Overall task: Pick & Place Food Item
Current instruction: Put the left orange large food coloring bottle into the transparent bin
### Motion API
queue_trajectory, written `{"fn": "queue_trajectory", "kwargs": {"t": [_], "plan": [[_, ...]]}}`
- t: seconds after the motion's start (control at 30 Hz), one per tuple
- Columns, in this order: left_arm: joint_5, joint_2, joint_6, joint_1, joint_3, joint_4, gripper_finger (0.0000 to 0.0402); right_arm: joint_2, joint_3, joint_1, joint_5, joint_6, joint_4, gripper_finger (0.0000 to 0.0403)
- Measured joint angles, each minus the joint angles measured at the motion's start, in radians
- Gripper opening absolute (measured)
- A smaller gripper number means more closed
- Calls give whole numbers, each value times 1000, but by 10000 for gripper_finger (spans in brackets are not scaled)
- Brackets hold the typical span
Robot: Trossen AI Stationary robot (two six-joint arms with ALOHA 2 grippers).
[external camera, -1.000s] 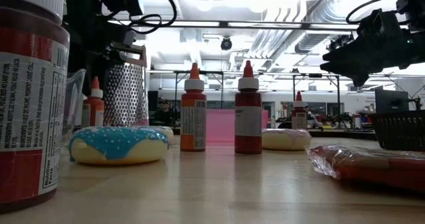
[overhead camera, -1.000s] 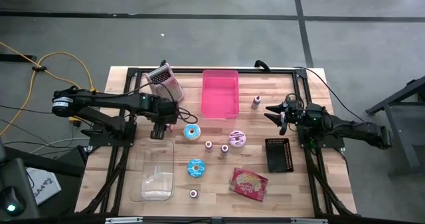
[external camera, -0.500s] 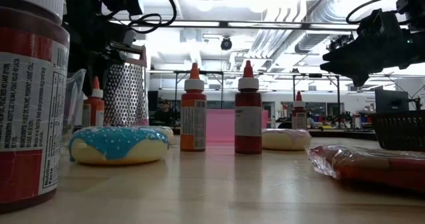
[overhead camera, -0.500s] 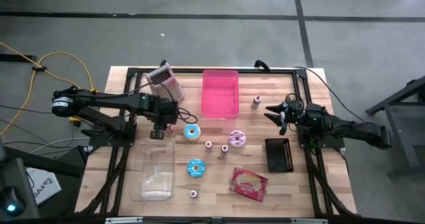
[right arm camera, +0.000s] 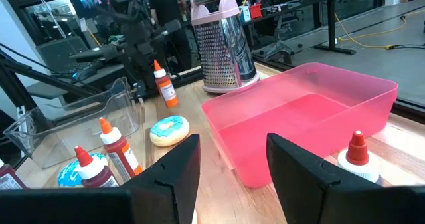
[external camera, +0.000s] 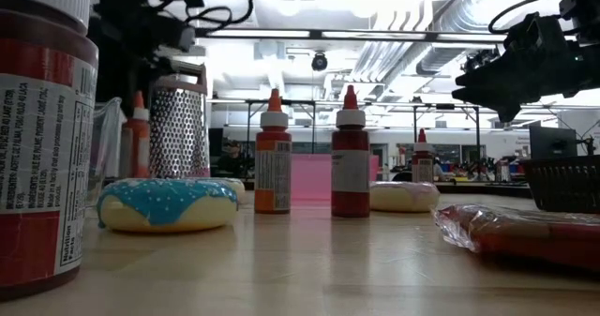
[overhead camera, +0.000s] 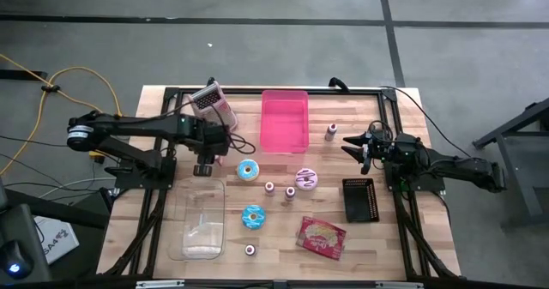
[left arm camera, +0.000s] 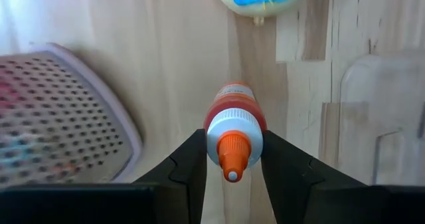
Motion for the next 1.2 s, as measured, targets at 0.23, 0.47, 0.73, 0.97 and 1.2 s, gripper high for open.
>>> {"fn": "queue_trajectory", "kwargs": {"t": [0.23, 0.47, 0.73, 0.97, 1.2], "plan": [[-3, 0, -7, 19, 140, -134, 113, 0, 0, 0, 0, 0, 0, 160], [-3, -1, -7, 5, 254, -222, 113, 0, 0, 0, 0, 0, 0, 160], [-2, -1, -33, -42, 321, -292, 113, 0, 0, 0, 0, 0, 0, 160], [-1, -1, -88, -126, 390, -368, 113, 0, 0, 0, 0, 0, 0, 160], [-1, -1, -169, -261, 403, -389, 113, 0, 0, 0, 0, 0, 0, 160]]}}
